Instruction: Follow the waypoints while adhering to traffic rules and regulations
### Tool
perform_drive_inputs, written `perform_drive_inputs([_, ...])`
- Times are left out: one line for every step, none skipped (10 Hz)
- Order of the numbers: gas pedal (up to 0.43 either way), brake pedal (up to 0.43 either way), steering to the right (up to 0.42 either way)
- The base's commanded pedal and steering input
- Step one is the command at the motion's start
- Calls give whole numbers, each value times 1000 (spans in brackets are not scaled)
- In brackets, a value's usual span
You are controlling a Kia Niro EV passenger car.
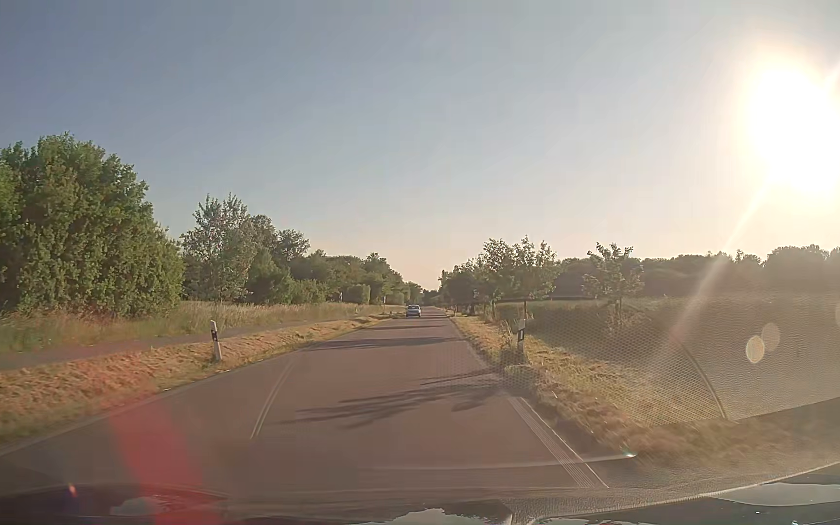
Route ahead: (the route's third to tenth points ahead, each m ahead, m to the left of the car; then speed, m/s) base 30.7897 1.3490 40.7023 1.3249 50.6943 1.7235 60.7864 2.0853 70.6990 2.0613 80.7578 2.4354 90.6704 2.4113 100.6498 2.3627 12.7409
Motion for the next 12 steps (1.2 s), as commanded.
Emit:
perform_drive_inputs([339,0,-7])
perform_drive_inputs([339,0,-5])
perform_drive_inputs([339,0,-5])
perform_drive_inputs([339,0,-5])
perform_drive_inputs([339,0,-4])
perform_drive_inputs([339,0,-3])
perform_drive_inputs([339,0,-3])
perform_drive_inputs([339,0,-2])
perform_drive_inputs([339,0,-1])
perform_drive_inputs([339,0,1])
perform_drive_inputs([339,0,2])
perform_drive_inputs([339,0,3])
